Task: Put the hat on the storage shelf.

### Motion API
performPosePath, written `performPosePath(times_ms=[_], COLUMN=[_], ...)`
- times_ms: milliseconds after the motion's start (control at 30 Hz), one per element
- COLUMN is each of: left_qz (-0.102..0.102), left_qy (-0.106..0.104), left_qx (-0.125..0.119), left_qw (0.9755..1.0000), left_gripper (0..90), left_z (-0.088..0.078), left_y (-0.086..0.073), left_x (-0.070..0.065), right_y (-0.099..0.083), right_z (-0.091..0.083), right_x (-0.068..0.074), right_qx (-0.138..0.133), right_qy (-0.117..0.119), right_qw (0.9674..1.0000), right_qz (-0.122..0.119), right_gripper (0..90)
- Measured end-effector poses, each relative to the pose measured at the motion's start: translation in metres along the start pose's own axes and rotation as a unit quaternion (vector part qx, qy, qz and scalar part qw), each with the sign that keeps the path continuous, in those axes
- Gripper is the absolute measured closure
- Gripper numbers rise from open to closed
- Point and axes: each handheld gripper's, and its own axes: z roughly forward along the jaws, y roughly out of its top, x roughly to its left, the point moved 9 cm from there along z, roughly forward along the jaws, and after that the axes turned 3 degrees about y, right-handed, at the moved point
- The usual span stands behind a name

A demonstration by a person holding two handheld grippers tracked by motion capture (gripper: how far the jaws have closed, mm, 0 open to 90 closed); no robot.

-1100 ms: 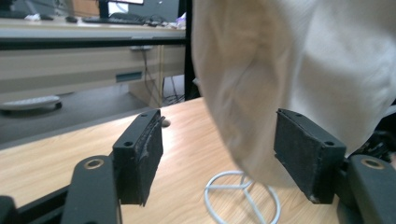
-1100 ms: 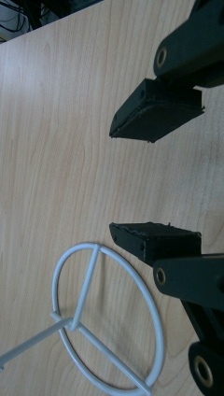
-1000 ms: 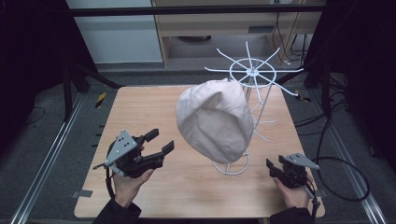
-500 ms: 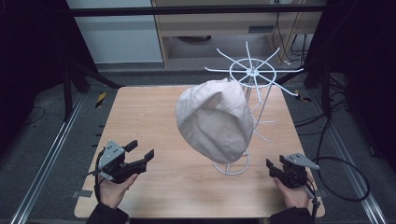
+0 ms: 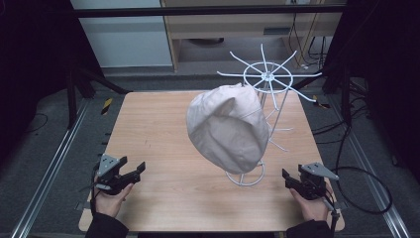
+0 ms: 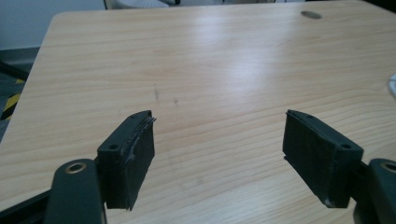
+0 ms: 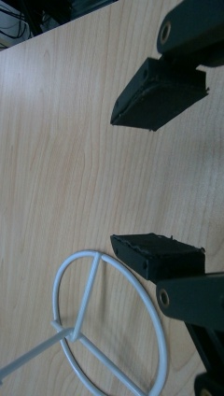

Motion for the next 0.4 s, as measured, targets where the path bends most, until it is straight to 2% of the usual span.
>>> performPosePath(times_ms=[200,400], left_qz=[-0.011,-0.011], left_qy=[0.027,0.039], left_qx=[0.026,0.039], left_qw=[0.9992,0.9984], left_gripper=[24.6,24.2], left_z=[0.008,0.011], left_y=[-0.016,-0.022], left_x=[0.022,0.030], right_y=[-0.003,-0.003], right_z=[0.004,0.006], right_x=[-0.002,-0.003], right_qx=[0.007,0.006], right_qy=[-0.004,-0.005], right_qw=[1.0000,1.0000], right_qz=[0.000,-0.004], right_gripper=[24.2,21.0])
